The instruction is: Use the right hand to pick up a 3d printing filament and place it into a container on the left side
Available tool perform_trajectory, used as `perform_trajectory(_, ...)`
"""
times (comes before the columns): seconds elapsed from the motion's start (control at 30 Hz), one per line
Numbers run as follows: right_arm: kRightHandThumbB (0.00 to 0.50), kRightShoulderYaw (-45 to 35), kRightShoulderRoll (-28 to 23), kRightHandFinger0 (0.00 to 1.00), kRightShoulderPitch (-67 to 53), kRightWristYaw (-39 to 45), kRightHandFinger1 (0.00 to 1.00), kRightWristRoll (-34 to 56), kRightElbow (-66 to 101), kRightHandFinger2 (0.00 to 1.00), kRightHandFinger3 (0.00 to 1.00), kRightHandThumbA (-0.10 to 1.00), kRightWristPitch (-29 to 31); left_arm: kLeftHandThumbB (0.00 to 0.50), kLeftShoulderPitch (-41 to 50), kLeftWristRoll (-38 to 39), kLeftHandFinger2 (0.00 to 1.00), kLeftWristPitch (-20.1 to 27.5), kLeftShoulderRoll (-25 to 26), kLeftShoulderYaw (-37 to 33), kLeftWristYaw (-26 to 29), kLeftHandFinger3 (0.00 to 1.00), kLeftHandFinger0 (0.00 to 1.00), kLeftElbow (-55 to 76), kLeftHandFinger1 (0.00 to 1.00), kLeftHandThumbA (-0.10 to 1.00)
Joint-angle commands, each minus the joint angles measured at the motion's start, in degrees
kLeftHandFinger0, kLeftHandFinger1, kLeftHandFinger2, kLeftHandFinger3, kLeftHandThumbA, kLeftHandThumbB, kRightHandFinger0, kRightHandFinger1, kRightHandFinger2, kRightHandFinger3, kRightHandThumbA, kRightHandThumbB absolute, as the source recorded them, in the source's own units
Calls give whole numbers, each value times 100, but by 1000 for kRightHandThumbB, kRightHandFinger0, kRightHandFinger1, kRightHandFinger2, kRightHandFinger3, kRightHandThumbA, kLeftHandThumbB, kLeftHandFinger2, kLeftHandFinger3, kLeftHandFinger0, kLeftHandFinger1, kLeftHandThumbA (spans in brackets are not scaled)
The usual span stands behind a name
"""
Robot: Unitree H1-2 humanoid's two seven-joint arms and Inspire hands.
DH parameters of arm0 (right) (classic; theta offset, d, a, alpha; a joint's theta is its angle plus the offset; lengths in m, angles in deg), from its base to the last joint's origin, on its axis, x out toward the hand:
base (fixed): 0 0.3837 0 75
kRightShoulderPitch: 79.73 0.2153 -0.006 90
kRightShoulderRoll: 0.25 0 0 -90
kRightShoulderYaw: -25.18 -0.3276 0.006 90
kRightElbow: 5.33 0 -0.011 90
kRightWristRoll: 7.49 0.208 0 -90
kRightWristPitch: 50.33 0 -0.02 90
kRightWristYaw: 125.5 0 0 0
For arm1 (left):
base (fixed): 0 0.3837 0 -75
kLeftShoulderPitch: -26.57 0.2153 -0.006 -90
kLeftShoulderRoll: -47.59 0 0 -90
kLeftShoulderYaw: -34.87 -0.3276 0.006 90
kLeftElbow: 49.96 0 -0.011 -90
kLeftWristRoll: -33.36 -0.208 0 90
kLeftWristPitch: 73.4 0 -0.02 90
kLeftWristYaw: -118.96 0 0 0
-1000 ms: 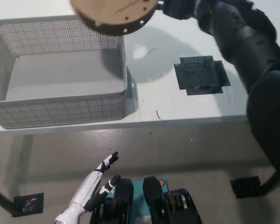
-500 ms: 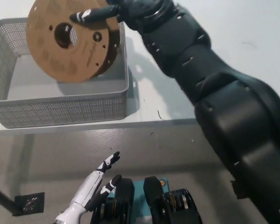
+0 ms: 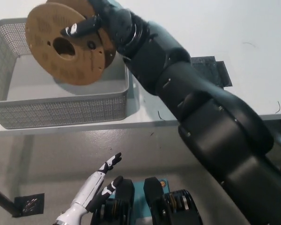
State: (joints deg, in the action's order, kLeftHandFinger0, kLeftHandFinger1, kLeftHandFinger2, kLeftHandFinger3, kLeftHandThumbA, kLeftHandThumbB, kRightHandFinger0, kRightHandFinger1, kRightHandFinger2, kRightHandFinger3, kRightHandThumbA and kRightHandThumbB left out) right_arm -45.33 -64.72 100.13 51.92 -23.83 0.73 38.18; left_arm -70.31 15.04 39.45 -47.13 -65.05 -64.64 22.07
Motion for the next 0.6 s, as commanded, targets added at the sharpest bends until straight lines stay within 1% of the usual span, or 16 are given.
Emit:
perform_trajectory(0.0, 162, 586, 86, 0, 347, -1106, 167, -737, 281, 572, 734, -100, 1232, 220, -212, 31, 1000, 21, 100, -79, -150, 1000, 1000, 151, 1000, 1000)
perform_trajectory(0.03, 185, 656, 101, 58, 264, -1104, 244, -752, 272, 523, 623, -100, 1269, 218, -209, 15, 1000, 33, 100, -82, -147, 1000, 1000, 155, 1000, 1000)
perform_trajectory(0.07, 171, 773, 119, 2, 171, -1177, 147, -832, 261, 439, 466, -100, 1305, 205, -203, -7, 1000, 39, 103, -87, -141, 1000, 1000, 171, 1000, 1000)
perform_trajectory(0.1, 168, 859, 136, 0, 107, -1223, 100, -891, 250, 495, 404, -100, 1305, 197, -199, -10, 1000, 37, 104, -89, -144, 1000, 1000, 187, 1000, 1000)
perform_trajectory(0.13, 167, 947, 172, 0, -3, -1267, 59, -920, 231, 570, 463, -100, 1284, 194, -197, 0, 1000, 59, 110, -91, -154, 1000, 1000, 199, 1000, 1000)
perform_trajectory(0.17, 167, 997, 175, 0, -85, -1293, 41, -928, 227, 592, 522, -100, 1353, 201, -200, -37, 1000, 42, 114, -95, -141, 1000, 1000, 201, 1000, 1000)
perform_trajectory(0.2, 158, 1057, 176, 0, -152, -1323, 61, -964, 224, 643, 677, -100, 1384, 201, -196, -48, 1000, 28, 116, -97, -140, 1000, 1000, 207, 1000, 1000)
perform_trajectory(0.23, 156, 1136, 170, 0, -220, -1337, 86, -1010, 217, 675, 759, -100, 1389, 204, -204, -43, 1000, 10, 109, -97, -142, 1000, 1000, 207, 1000, 1000)
perform_trajectory(0.27, 141, 1160, 168, 0, -273, -1290, 109, -1010, 204, 703, 782, -100, 1365, 205, -200, -50, 1000, -20, 114, -101, -151, 1000, 1000, 226, 1000, 1000)
perform_trajectory(0.33, 141, 1190, 163, 0, -340, -1186, 202, -1003, 184, 769, 809, -100, 1278, 201, -195, -53, 1000, -41, 118, -108, -161, 1000, 1000, 254, 1000, 1000)
perform_trajectory(0.37, 144, 1208, 145, 0, -351, -1186, 223, -1014, 178, 748, 780, -100, 1263, 199, -229, -32, 1000, -10, 119, -101, -157, 1000, 1000, 237, 1000, 1000)
perform_trajectory(0.4, 144, 1204, 138, 0, -387, -1226, 225, -1013, 172, 749, 769, -100, 1255, 205, -253, -36, 1000, 3, 117, -101, -148, 1000, 1000, 210, 1000, 1000)
perform_trajectory(0.43, 140, 1196, 136, 0, -441, -1258, 243, -1011, 163, 786, 824, -100, 1261, 207, -261, -44, 1000, 6, 113, -104, -140, 1000, 1000, 193, 1000, 1000)
perform_trajectory(0.5, 128, 1166, 136, 0, -538, -1257, 252, -997, 152, 800, 855, -100, 1263, 218, -252, -92, 1000, -54, 110, -106, -121, 1000, 1000, 219, 1000, 1000)
perform_trajectory(0.53, 136, 1166, 138, 0, -572, -1270, 258, -1016, 149, 798, 850, -100, 1269, 218, -256, -93, 1000, -56, 105, -107, -115, 1000, 1000, 212, 1000, 1000)
perform_trajectory(0.57, 131, 1162, 140, 0, -588, -1276, 257, -1029, 147, 786, 844, -100, 1273, 218, -252, -93, 1000, -56, 102, -108, -113, 1000, 1000, 211, 1000, 1000)
